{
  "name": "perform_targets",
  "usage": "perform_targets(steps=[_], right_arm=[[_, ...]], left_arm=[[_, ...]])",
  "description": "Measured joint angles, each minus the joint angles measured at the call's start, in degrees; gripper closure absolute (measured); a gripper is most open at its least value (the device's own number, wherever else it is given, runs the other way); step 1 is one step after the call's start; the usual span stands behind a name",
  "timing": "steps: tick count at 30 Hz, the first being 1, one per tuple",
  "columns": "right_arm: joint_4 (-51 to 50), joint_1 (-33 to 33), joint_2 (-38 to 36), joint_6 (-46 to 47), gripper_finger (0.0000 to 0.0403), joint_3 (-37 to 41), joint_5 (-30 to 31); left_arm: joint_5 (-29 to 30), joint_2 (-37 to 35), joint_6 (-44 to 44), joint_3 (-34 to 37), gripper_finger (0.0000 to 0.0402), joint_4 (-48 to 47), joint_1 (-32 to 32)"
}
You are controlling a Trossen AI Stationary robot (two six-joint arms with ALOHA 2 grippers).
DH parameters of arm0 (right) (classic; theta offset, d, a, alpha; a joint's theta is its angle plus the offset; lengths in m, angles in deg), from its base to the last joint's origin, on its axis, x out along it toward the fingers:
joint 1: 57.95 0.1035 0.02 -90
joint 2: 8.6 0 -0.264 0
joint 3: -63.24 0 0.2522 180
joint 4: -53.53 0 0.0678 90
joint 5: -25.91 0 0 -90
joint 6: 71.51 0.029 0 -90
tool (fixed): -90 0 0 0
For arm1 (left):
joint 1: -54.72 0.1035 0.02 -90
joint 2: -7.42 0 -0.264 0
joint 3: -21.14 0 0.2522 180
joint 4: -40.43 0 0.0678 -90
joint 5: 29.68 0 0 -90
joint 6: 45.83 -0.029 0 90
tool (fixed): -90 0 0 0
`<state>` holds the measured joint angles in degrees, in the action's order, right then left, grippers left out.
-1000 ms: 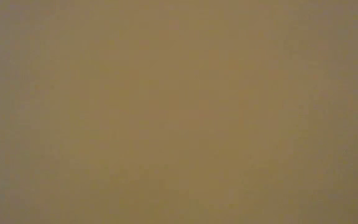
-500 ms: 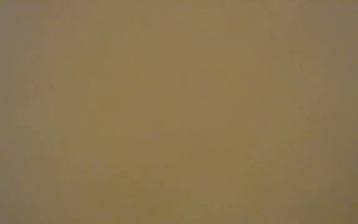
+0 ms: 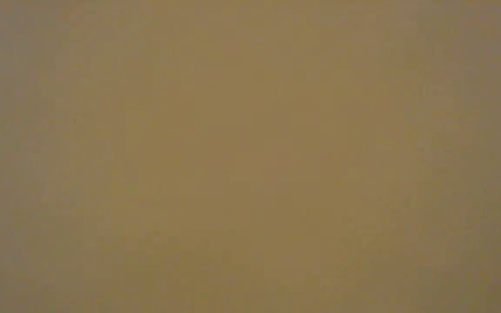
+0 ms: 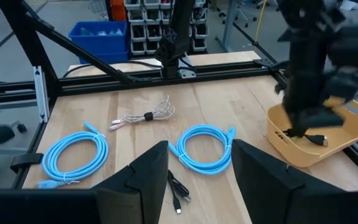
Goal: Pick & Place USB Port
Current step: Adjust the yellow bin, then put the brown video cable into the gray bin
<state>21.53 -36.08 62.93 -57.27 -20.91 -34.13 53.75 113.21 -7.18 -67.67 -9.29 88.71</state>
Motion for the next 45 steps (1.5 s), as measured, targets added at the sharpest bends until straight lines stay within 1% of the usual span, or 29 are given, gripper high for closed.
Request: perform_targets(steps=[2, 6, 12, 14, 16, 19, 23, 25, 28, 31, 34, 37, 40, 42, 45], right_arm=[[0.0, 0.0, 0.0, 0.0, 0.0234, 0.0, 0.0], [0.0, 0.0, 0.0, 0.9, 0.0234, 0.0, 0.0], [-0.2, 0.4, 0.0, 1.6, 0.0234, 0.0, 0.0], [-0.2, 0.4, 0.0, 1.6, 0.0234, 0.0, 0.0], [-0.2, 0.4, 0.0, 1.6, 0.0234, 0.0, 0.0], [-0.2, 0.4, 0.0, 1.6, 0.0234, 0.0, 0.0], [-0.2, 0.4, 0.0, 1.6, 0.0234, 0.0, 0.1], [-0.2, 0.4, 0.0, 1.4, 0.0234, 0.0, 0.2], [0.0, 0.1, 0.0, 1.0, 0.0234, 0.0, 0.2], [-0.6, -0.3, 0.0, 0.9, 0.0234, 0.0, 0.2], [-1.3, -0.7, 0.0, 0.8, 0.0234, 0.0, 0.1], [-2.8, -0.9, 0.0, -0.3, 0.0234, 0.0, 0.1], [-5.0, -1.5, 0.0, -0.5, 0.0234, 0.0, 0.1], [-7.2, -2.2, 0.0, -0.3, 0.0234, 0.0, 0.2], [-10.5, -3.9, 0.0, 0.5, 0.0234, 0.0, 0.2]], left_arm=[[-1.0, 1.6, -1.0, 0.0, 0.0400, 0.3, -1.4], [-0.7, 3.4, -3.0, 0.0, 0.0400, 1.3, -4.1], [-0.5, 3.6, -3.5, 0.0, 0.0401, 3.1, -5.7], [0.5, 3.4, -3.8, 0.0, 0.0401, 2.4, -5.8], [4.0, 2.8, -4.1, 0.0, 0.0401, 0.4, -5.8], [8.8, 0.1, -5.5, 0.0, 0.0401, -0.7, -5.9], [13.0, -6.1, -7.7, 0.0, 0.0401, -0.4, -4.8], [12.2, -10.1, -7.2, 0.0, 0.0401, -0.2, -4.1], [7.3, -16.0, -5.8, -0.1, 0.0401, -2.9, -5.0], [2.6, -21.3, -5.9, -0.1, 0.0401, -7.9, -9.4], [-0.2, -25.4, -9.0, -0.1, 0.0401, -11.3, -15.8], [-2.1, -28.2, -11.9, -0.1, 0.0401, -12.5, -22.8], [-1.6, -29.3, -11.0, -0.1, 0.0401, -15.3, -29.6], [0.1, -29.4, -8.9, 0.1, 0.0401, -20.2, -34.0], [3.4, -29.5, -3.9, 3.5, 0.0400, -26.1, -41.0]])
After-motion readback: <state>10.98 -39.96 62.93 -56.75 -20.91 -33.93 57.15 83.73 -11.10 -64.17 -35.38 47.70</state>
